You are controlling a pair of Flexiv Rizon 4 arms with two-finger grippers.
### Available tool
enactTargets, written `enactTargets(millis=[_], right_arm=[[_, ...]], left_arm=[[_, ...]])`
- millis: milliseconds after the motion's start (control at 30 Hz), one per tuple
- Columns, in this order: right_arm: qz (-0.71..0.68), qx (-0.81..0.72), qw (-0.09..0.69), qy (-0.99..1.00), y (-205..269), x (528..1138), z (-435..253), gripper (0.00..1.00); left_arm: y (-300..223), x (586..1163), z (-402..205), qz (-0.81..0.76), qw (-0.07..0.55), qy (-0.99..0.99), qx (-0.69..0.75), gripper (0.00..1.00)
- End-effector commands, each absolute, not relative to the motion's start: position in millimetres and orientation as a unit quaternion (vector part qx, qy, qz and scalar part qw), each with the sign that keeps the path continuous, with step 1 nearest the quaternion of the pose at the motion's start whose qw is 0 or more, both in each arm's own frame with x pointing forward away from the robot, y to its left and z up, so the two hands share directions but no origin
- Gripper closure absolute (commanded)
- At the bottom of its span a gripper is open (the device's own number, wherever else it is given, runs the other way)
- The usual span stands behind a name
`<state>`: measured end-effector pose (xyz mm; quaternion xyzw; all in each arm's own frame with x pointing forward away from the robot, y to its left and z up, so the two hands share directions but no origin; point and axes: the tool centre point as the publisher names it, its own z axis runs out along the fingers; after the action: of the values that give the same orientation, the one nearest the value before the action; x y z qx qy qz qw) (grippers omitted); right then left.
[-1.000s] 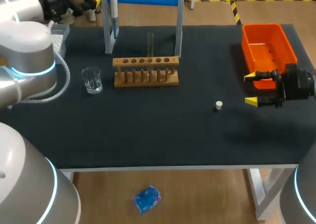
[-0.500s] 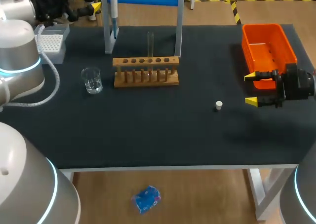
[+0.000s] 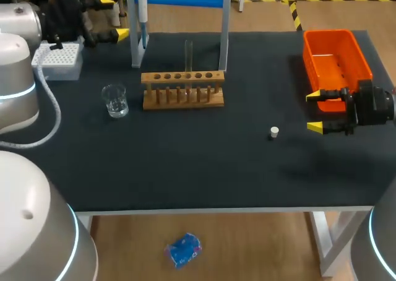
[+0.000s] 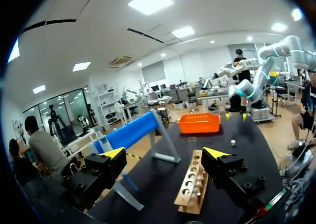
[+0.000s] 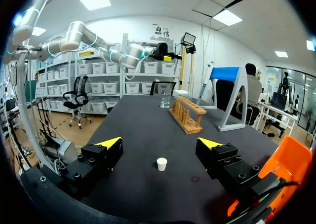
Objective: Invert the test tube, pick up the pipette, mount the tip to pipette, aspirate from beaker and dispense into the tube, eject the tip, return the pipette, and cap with the stopper.
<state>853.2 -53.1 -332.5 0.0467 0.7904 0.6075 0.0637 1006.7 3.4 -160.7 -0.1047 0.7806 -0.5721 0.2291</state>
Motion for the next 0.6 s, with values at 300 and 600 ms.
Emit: enactTargets(millis=[300, 600], right_arm=[[0.606, 0.047, 0.064, 0.791, -53.0, 852.1, -331.7, 0.00], [0.606, 0.047, 0.064, 0.791, -53.0, 852.1, -331.7, 0.00]], left_arm=[[-4.7, 1006.4, -203.0, -0.560, 0.191, 0.799, -0.107, 0.00], [-10.5, 1004.3, -202.6, -0.567, 0.177, 0.799, -0.093, 0.00]])
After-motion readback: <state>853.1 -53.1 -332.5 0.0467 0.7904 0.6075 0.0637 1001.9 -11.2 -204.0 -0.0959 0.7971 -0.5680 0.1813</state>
